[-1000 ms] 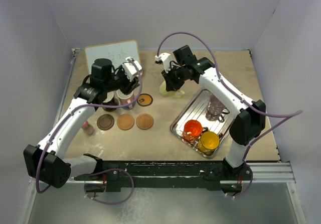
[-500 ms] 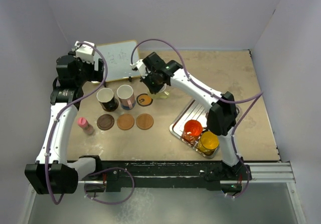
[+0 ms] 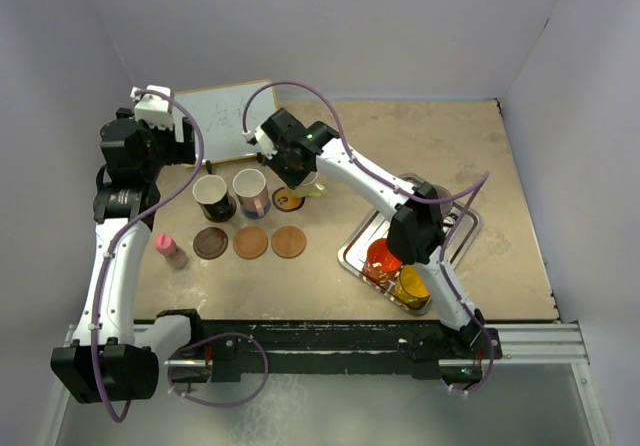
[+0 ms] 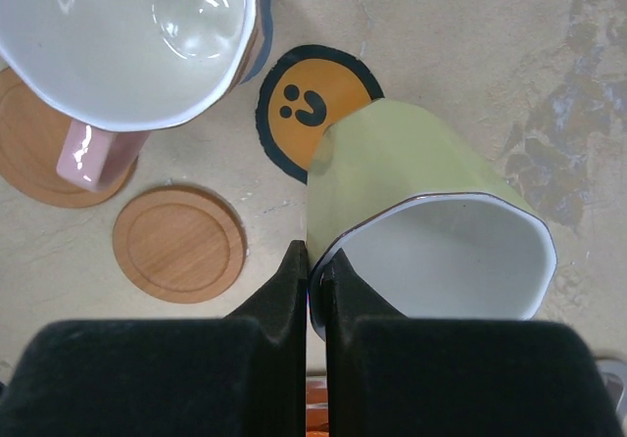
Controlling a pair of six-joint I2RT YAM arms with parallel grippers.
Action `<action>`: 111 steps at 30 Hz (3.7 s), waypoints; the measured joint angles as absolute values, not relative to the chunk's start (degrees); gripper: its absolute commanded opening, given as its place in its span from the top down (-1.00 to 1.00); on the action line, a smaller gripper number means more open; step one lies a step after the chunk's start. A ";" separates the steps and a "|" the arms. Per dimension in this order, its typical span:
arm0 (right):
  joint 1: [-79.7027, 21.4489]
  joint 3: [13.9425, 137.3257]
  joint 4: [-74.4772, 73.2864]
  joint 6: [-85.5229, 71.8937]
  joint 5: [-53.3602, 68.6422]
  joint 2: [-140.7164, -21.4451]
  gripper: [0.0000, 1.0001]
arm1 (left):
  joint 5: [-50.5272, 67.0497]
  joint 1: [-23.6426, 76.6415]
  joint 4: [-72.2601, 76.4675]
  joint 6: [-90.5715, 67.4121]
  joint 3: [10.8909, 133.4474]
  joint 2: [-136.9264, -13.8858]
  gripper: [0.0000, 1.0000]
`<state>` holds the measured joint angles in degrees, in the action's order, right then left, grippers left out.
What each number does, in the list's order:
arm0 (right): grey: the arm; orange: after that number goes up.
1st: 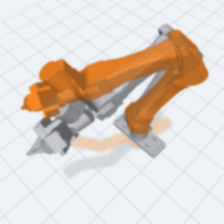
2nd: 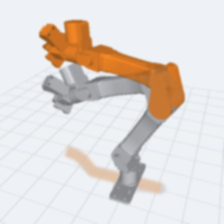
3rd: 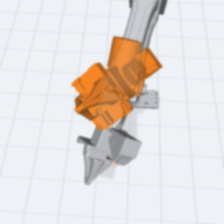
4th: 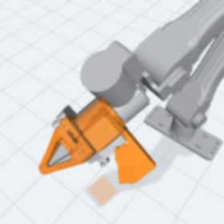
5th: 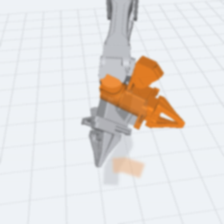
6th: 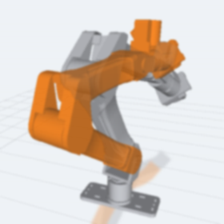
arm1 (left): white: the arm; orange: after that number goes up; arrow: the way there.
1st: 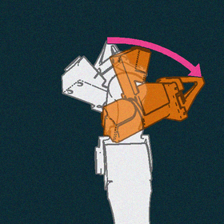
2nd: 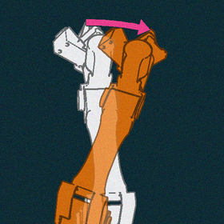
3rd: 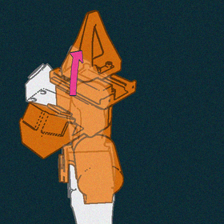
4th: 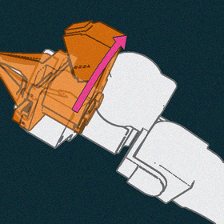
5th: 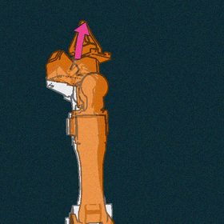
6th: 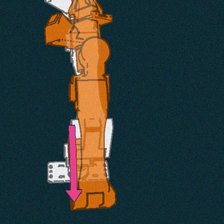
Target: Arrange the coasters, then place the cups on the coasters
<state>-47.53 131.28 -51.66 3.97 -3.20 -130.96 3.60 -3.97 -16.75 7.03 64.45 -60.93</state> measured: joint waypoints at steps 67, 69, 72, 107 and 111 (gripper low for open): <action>-49.87 143.61 -55.64 -0.34 1.50 -140.42 0.27 | 1.98 -4.49 -15.05 7.05 61.98 -60.36 -0.75; -49.87 143.68 -55.64 -0.40 1.67 -140.42 0.25 | 2.17 -4.49 -15.03 7.05 61.98 -60.36 -0.75; -49.87 143.44 -55.53 -0.34 1.87 -140.25 0.22 | 2.42 -4.49 -15.03 7.05 61.98 -60.36 -0.75; -42.87 109.95 -44.29 9.45 9.02 -121.93 -0.86 | 14.61 -4.49 -14.20 8.14 60.07 -60.90 -0.75; -43.07 109.95 -44.40 9.41 12.23 -122.85 -0.83 | 14.70 -4.49 -14.15 8.16 60.05 -60.90 -0.75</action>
<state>-43.07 109.95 -44.40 9.41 12.23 -122.85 14.70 -4.49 -14.15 8.16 60.05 -60.90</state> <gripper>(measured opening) 0.927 0.872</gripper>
